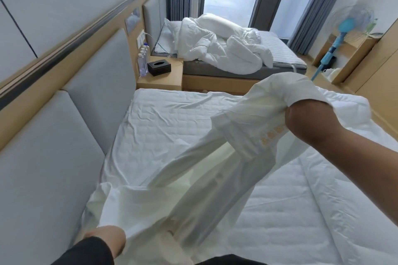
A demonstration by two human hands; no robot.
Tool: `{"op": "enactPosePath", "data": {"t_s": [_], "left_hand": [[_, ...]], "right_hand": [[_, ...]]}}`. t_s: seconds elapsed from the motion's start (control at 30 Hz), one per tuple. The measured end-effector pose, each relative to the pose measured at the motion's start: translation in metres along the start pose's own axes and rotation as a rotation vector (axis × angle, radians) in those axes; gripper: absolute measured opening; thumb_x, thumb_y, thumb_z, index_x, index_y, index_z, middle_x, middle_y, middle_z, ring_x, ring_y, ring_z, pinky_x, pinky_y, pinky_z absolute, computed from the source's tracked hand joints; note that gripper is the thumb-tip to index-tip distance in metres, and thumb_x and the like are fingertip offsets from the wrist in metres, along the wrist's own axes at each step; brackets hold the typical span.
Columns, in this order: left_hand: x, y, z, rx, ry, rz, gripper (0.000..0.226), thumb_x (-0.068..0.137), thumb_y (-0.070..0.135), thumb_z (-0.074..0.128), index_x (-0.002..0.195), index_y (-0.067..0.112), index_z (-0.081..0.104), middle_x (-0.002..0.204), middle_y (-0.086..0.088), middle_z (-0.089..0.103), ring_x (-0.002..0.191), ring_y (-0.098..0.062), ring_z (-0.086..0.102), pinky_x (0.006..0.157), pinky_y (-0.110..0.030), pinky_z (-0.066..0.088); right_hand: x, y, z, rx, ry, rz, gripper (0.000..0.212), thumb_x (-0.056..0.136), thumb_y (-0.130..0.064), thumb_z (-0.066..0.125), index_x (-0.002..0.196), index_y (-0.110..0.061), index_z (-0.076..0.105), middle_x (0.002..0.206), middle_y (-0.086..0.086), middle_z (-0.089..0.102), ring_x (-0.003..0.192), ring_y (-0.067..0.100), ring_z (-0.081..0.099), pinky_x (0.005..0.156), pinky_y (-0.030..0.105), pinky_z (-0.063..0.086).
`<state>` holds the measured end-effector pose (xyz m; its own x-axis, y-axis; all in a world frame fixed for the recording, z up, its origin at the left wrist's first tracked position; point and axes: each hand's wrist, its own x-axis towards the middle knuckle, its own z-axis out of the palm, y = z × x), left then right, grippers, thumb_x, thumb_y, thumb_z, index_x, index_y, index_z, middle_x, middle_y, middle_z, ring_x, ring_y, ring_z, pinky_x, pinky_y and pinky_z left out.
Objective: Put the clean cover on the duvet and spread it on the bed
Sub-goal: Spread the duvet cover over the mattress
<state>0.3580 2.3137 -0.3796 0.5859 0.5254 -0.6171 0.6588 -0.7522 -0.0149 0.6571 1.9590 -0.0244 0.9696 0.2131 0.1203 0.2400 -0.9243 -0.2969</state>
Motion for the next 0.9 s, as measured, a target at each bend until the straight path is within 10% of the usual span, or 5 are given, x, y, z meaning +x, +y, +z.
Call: {"op": "enactPosePath", "data": {"t_s": [0.2,0.37,0.6,0.73,0.9], "left_hand": [[-0.039,0.144,-0.108,-0.465,0.323,0.460,0.104,0.078,0.068,0.063,0.158,0.025,0.012,0.164,0.004,0.017,0.150,-0.021,0.021,0.119,-0.040,0.026],[-0.064,0.228,-0.188,-0.530,0.327,0.713,0.138,0.051,0.085,0.067,0.160,0.031,0.003,0.167,0.012,0.011,0.153,-0.014,0.014,0.123,-0.049,0.018],[-0.114,0.297,-0.170,-0.822,-0.063,1.055,0.099,0.056,0.059,0.090,0.141,0.038,0.046,0.135,0.026,0.053,0.123,0.010,0.052,0.098,-0.014,0.047],[-0.149,0.325,-0.194,-1.111,0.051,1.140,0.020,0.084,0.018,0.070,0.097,0.028,0.061,0.088,0.023,0.070,0.082,0.014,0.063,0.085,-0.020,0.055],[-0.173,0.332,-0.232,-1.289,0.195,1.216,0.016,0.082,0.008,0.061,0.094,0.018,0.066,0.085,0.017,0.074,0.082,0.005,0.067,0.076,-0.019,0.054]], "right_hand": [[-0.019,-0.022,0.001,-0.100,-0.155,-0.021,0.046,0.102,-0.013,0.057,0.144,-0.001,0.045,0.149,0.018,0.045,0.139,0.029,0.040,0.111,0.026,0.024],[-0.042,-0.033,-0.033,0.346,0.257,-0.271,0.033,0.091,-0.013,0.050,0.122,-0.010,0.061,0.113,0.015,0.066,0.099,0.028,0.060,0.093,0.038,0.049],[-0.039,-0.038,-0.067,0.838,0.069,-0.069,0.040,0.075,-0.020,0.055,0.113,-0.033,0.060,0.094,-0.013,0.070,0.084,0.003,0.068,0.070,0.029,0.060],[-0.035,-0.037,-0.066,0.916,-0.095,-0.094,0.027,0.078,-0.019,0.057,0.100,-0.023,0.073,0.091,0.000,0.076,0.092,0.029,0.073,0.087,0.054,0.060],[-0.032,-0.020,-0.065,0.745,-0.275,-0.294,0.026,0.084,-0.049,0.063,0.099,-0.029,0.071,0.090,-0.010,0.074,0.088,0.015,0.072,0.083,0.041,0.059]]}}
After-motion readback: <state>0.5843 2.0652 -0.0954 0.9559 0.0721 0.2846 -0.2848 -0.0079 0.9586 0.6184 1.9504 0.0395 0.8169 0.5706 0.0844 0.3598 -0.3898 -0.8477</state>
